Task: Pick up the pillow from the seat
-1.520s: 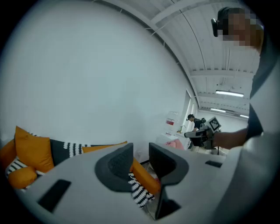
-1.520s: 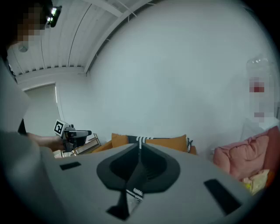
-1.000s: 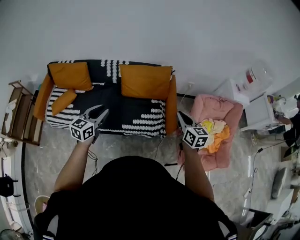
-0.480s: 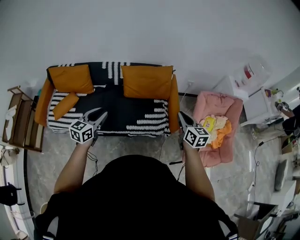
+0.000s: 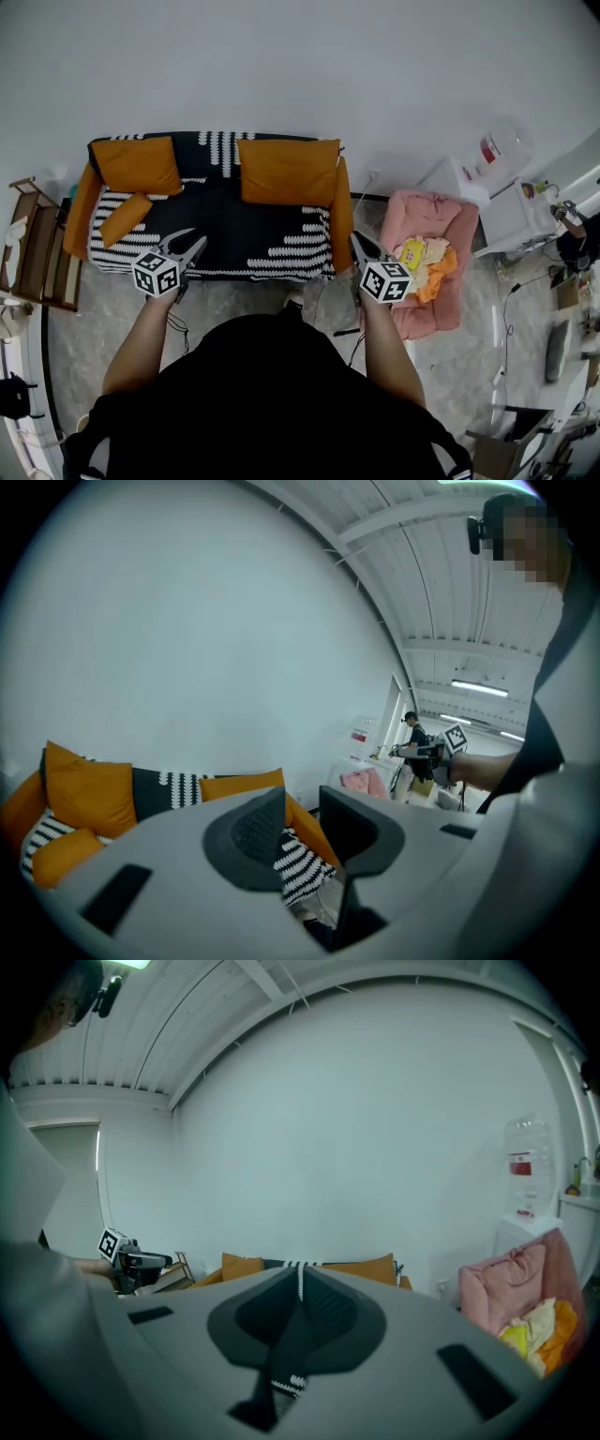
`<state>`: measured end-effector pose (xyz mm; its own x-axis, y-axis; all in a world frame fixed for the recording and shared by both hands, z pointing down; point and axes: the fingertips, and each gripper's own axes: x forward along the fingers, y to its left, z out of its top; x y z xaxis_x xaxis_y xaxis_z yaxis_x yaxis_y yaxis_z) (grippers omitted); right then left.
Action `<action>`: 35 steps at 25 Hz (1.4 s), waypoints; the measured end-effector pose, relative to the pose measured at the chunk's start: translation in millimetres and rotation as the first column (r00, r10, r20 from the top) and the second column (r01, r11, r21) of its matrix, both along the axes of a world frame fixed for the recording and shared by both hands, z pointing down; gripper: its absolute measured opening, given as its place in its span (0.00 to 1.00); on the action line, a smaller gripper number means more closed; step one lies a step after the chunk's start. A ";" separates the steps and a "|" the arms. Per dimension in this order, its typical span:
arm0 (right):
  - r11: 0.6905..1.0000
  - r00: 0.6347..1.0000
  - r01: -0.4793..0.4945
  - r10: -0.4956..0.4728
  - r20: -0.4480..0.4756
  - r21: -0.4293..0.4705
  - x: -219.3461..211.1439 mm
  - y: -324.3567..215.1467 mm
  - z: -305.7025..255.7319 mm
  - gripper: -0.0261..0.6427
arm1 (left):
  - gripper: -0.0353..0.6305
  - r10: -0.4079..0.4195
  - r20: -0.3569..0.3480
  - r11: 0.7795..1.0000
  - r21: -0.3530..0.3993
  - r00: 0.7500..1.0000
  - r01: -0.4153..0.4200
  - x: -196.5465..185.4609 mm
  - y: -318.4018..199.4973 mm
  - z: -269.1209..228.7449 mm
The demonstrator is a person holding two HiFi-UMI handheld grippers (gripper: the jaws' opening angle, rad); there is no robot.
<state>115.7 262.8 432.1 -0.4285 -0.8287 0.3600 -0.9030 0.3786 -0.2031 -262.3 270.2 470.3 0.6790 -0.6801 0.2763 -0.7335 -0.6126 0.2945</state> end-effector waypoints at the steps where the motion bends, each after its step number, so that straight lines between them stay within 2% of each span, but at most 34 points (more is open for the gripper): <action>1: 1.000 1.000 0.001 -0.001 -0.002 -0.003 0.2 -1.4 1.2 0.07 | 0.23 -0.001 0.002 1.000 -0.002 1.000 0.001 -0.8 -0.7 0.5; 15: 1.000 1.000 0.000 0.001 0.022 -0.030 19.4 -48.3 21.4 0.07 | 0.23 -0.024 0.014 1.000 -0.010 1.000 0.024 16.5 -46.2 4.9; 35: 0.992 0.996 0.092 -0.091 0.015 -0.083 56.0 -161.0 45.0 0.07 | 0.23 -0.099 0.017 0.994 -0.033 0.995 0.100 64.5 -140.6 8.3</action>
